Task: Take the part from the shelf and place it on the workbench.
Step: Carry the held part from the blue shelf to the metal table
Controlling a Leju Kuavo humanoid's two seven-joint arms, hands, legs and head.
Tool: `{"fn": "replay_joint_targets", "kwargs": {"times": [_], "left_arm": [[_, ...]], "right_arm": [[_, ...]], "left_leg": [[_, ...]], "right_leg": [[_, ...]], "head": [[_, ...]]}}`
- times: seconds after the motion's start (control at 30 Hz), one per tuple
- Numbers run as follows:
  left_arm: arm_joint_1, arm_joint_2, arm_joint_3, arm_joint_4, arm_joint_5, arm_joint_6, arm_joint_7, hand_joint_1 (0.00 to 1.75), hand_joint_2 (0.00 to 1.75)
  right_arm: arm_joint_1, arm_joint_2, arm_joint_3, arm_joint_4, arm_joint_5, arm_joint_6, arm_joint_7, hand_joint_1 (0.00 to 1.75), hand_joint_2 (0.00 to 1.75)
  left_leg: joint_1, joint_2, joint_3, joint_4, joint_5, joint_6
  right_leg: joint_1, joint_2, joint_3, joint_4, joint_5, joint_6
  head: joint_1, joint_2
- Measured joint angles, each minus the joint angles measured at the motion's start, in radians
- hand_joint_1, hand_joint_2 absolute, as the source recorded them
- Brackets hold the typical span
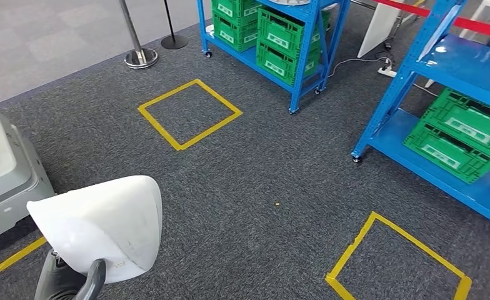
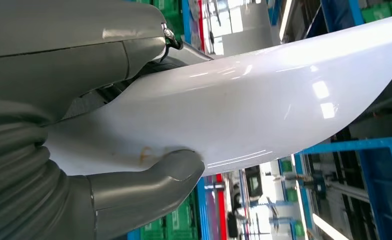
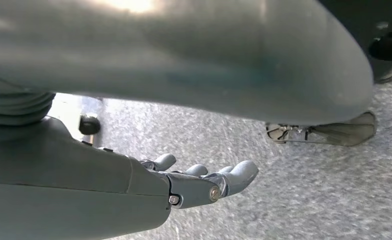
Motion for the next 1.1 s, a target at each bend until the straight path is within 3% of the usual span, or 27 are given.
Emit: {"fn": "replay_joint_targets", "kwargs": {"times": [0.03, 0.1, 0.17, 0.23, 0.3, 0.37, 0.43, 0.47, 0.5, 0.53, 0.6, 0.67, 0.73, 0.77, 0.83, 0.87, 0.93, 0.97, 1.0, 1.03, 1.1], "left_arm": [[0.002, 0.000, 0.003, -0.008, -0.003, 0.002, 0.002, 1.75, 1.75], [-0.004, 0.000, 0.007, -0.017, -0.008, 0.003, 0.006, 1.75, 1.75], [-0.018, 0.001, 0.012, -0.018, -0.009, 0.002, 0.012, 1.75, 1.75], [-0.026, 0.002, 0.019, -0.018, -0.008, 0.000, 0.016, 1.75, 1.75], [-0.031, 0.004, 0.025, -0.019, -0.008, 0.000, 0.017, 1.75, 1.75], [-0.039, 0.006, 0.029, -0.018, -0.007, 0.000, 0.016, 1.75, 1.75], [-0.043, 0.006, 0.030, -0.016, -0.008, 0.000, 0.016, 1.75, 1.75], [-0.042, 0.007, 0.031, -0.015, -0.008, 0.000, 0.017, 1.75, 1.75], [-0.042, 0.008, 0.031, -0.013, -0.008, 0.000, 0.017, 1.75, 1.75], [-0.042, 0.009, 0.032, -0.013, -0.008, -0.001, 0.017, 1.75, 1.75], [-0.043, 0.011, 0.033, -0.015, -0.008, -0.004, 0.019, 1.75, 1.75], [-0.043, 0.012, 0.033, -0.020, -0.010, -0.008, 0.017, 1.75, 1.75], [-0.044, 0.013, 0.037, -0.021, -0.034, 0.001, -0.018, 1.75, 1.75], [-0.046, 0.014, 0.040, -0.019, -0.051, 0.009, -0.048, 1.75, 1.75], [-0.059, 0.014, 0.047, -0.008, -0.077, 0.021, -0.101, 1.75, 1.75], [-0.065, 0.011, 0.048, -0.001, -0.084, 0.025, -0.112, 1.75, 1.75], [-0.071, 0.002, 0.050, 0.013, -0.091, 0.029, -0.114, 1.75, 1.75], [-0.071, -0.004, 0.050, 0.020, -0.090, 0.027, -0.112, 1.75, 1.75], [-0.071, -0.010, 0.050, 0.026, -0.088, 0.023, -0.108, 1.75, 1.75], [-0.072, -0.018, 0.050, 0.032, -0.086, 0.018, -0.104, 1.75, 1.75], [-0.077, -0.034, 0.050, 0.041, -0.088, 0.010, -0.093, 1.75, 1.75]], "right_arm": [[0.000, 0.001, -0.002, 0.000, -0.012, -0.001, -0.014, 0.00, 0.00], [-0.002, 0.006, -0.011, 0.000, -0.035, -0.002, -0.038, 0.00, 0.00], [-0.008, 0.014, -0.021, 0.000, -0.048, -0.002, -0.051, 0.00, 0.00], [-0.016, 0.024, -0.028, 0.000, -0.052, -0.002, -0.056, 0.00, 0.00], [-0.017, 0.029, -0.033, 0.000, -0.053, -0.002, -0.058, 0.00, 0.00], [-0.013, 0.032, -0.037, 0.000, -0.054, -0.002, -0.058, 0.00, 0.00], [-0.011, 0.033, -0.039, 0.000, -0.055, -0.002, -0.058, 0.00, 0.00], [-0.010, 0.033, -0.039, 0.000, -0.055, -0.002, -0.058, 0.00, 0.00], [-0.011, 0.034, -0.040, 0.000, -0.055, -0.002, -0.058, 0.00, 0.00], [-0.011, 0.035, -0.040, 0.000, -0.055, -0.002, -0.058, 0.00, 0.00], [-0.012, 0.038, -0.041, 0.000, -0.055, -0.002, -0.059, 0.00, 0.00], [-0.014, 0.039, -0.044, 0.000, -0.050, -0.002, -0.065, 0.00, 0.00], [-0.019, 0.035, -0.040, 0.000, -0.013, -0.002, -0.105, 0.00, 0.00], [-0.022, 0.028, -0.034, -0.001, 0.012, -0.002, -0.134, 0.00, 0.00], [-0.030, 0.009, -0.018, -0.002, 0.050, 0.007, -0.177, 0.00, 0.00], [-0.034, -0.001, -0.011, -0.002, 0.059, 0.012, -0.186, 0.00, 0.00], [-0.039, -0.020, 0.001, -0.003, 0.071, 0.018, -0.198, 0.00, 0.00], [-0.039, -0.027, 0.007, -0.004, 0.073, 0.018, -0.206, 0.00, 0.00], [-0.040, -0.034, 0.010, -0.005, 0.071, 0.018, -0.212, 0.00, 0.00], [-0.040, -0.040, 0.012, -0.006, 0.067, 0.018, -0.215, 0.00, 0.00], [-0.039, -0.051, 0.012, -0.007, 0.052, 0.018, -0.199, 0.00, 0.00]], "left_leg": [[0.000, -0.015, -0.001, 0.003, 0.000, -0.002], [-0.001, -0.040, -0.004, 0.009, 0.000, -0.009], [0.001, -0.059, -0.010, 0.008, 0.004, -0.022], [0.003, -0.072, -0.018, 0.004, 0.009, -0.035], [0.001, -0.033, -0.035, 0.032, -0.008, -0.043], [0.000, 0.028, -0.086, 0.136, -0.063, -0.050], [0.003, 0.049, -0.150, 0.260, -0.109, -0.056], [0.004, 0.052, -0.163, 0.283, -0.108, -0.057], [0.005, 0.056, -0.154, 0.266, -0.089, -0.057], [0.005, 0.066, -0.125, 0.211, -0.056, -0.056], [0.002, 0.118, -0.050, 0.071, -0.004, -0.049], [-0.003, 0.149, -0.016, 0.006, 0.009, -0.037], [-0.006, 0.123, -0.020, 0.004, 0.011, -0.026], [-0.005, 0.109, -0.020, 0.000, 0.014, -0.020], [-0.001, 0.081, -0.016, -0.008, 0.020, -0.008], [-0.001, 0.068, -0.017, -0.009, 0.021, -0.004], [-0.001, 0.037, -0.019, -0.008, 0.021, -0.001], [-0.001, 0.020, -0.019, -0.006, 0.021, 0.000], [-0.001, 0.004, -0.018, -0.005, 0.021, 0.000], [0.000, -0.012, -0.017, -0.003, 0.020, -0.001], [0.001, -0.040, -0.017, 0.002, 0.019, -0.007]], "right_leg": [[0.001, 0.011, 0.026, -0.063, 0.041, -0.005], [0.003, 0.050, 0.076, -0.183, 0.095, -0.013], [0.008, 0.066, 0.090, -0.224, 0.105, -0.021], [0.010, 0.044, 0.094, -0.232, 0.112, -0.034], [0.008, 0.020, 0.101, -0.242, 0.118, -0.048], [0.008, -0.007, 0.104, -0.246, 0.119, -0.057], [0.010, -0.037, 0.104, -0.246, 0.117, -0.059], [0.010, -0.051, 0.105, -0.246, 0.114, -0.059], [0.010, -0.065, 0.107, -0.246, 0.112, -0.058], [0.010, -0.079, 0.111, -0.246, 0.109, -0.056], [0.014, -0.103, 0.122, -0.246, 0.100, -0.048], [0.019, -0.124, 0.130, -0.246, 0.092, -0.037], [0.017, -0.143, 0.135, -0.248, 0.087, -0.025], [0.014, -0.132, 0.135, -0.243, 0.082, -0.019], [0.009, -0.070, 0.110, -0.184, 0.046, -0.007], [0.007, -0.033, 0.078, -0.122, 0.016, -0.004], [0.006, -0.006, 0.005, 0.011, -0.032, -0.001], [0.007, -0.003, -0.019, 0.044, -0.032, -0.001], [0.006, -0.001, -0.023, 0.035, -0.009, -0.002], [0.006, 0.004, -0.009, -0.011, 0.029, -0.004], [0.005, 0.038, 0.043, -0.148, 0.103, -0.008]], "head": [[0.000, 0.000], [0.000, 0.000], [0.000, 0.000], [0.000, 0.000], [-0.001, 0.000], [-0.002, 0.000], [-0.002, 0.000], [-0.002, 0.000], [-0.002, 0.000], [-0.002, 0.000], [-0.002, 0.000], [0.000, 0.000], [0.000, 0.000], [0.001, 0.000], [0.002, 0.000], [0.003, 0.000], [0.003, 0.000], [0.003, 0.000], [0.003, 0.000], [0.003, 0.000], [0.003, 0.000]]}}
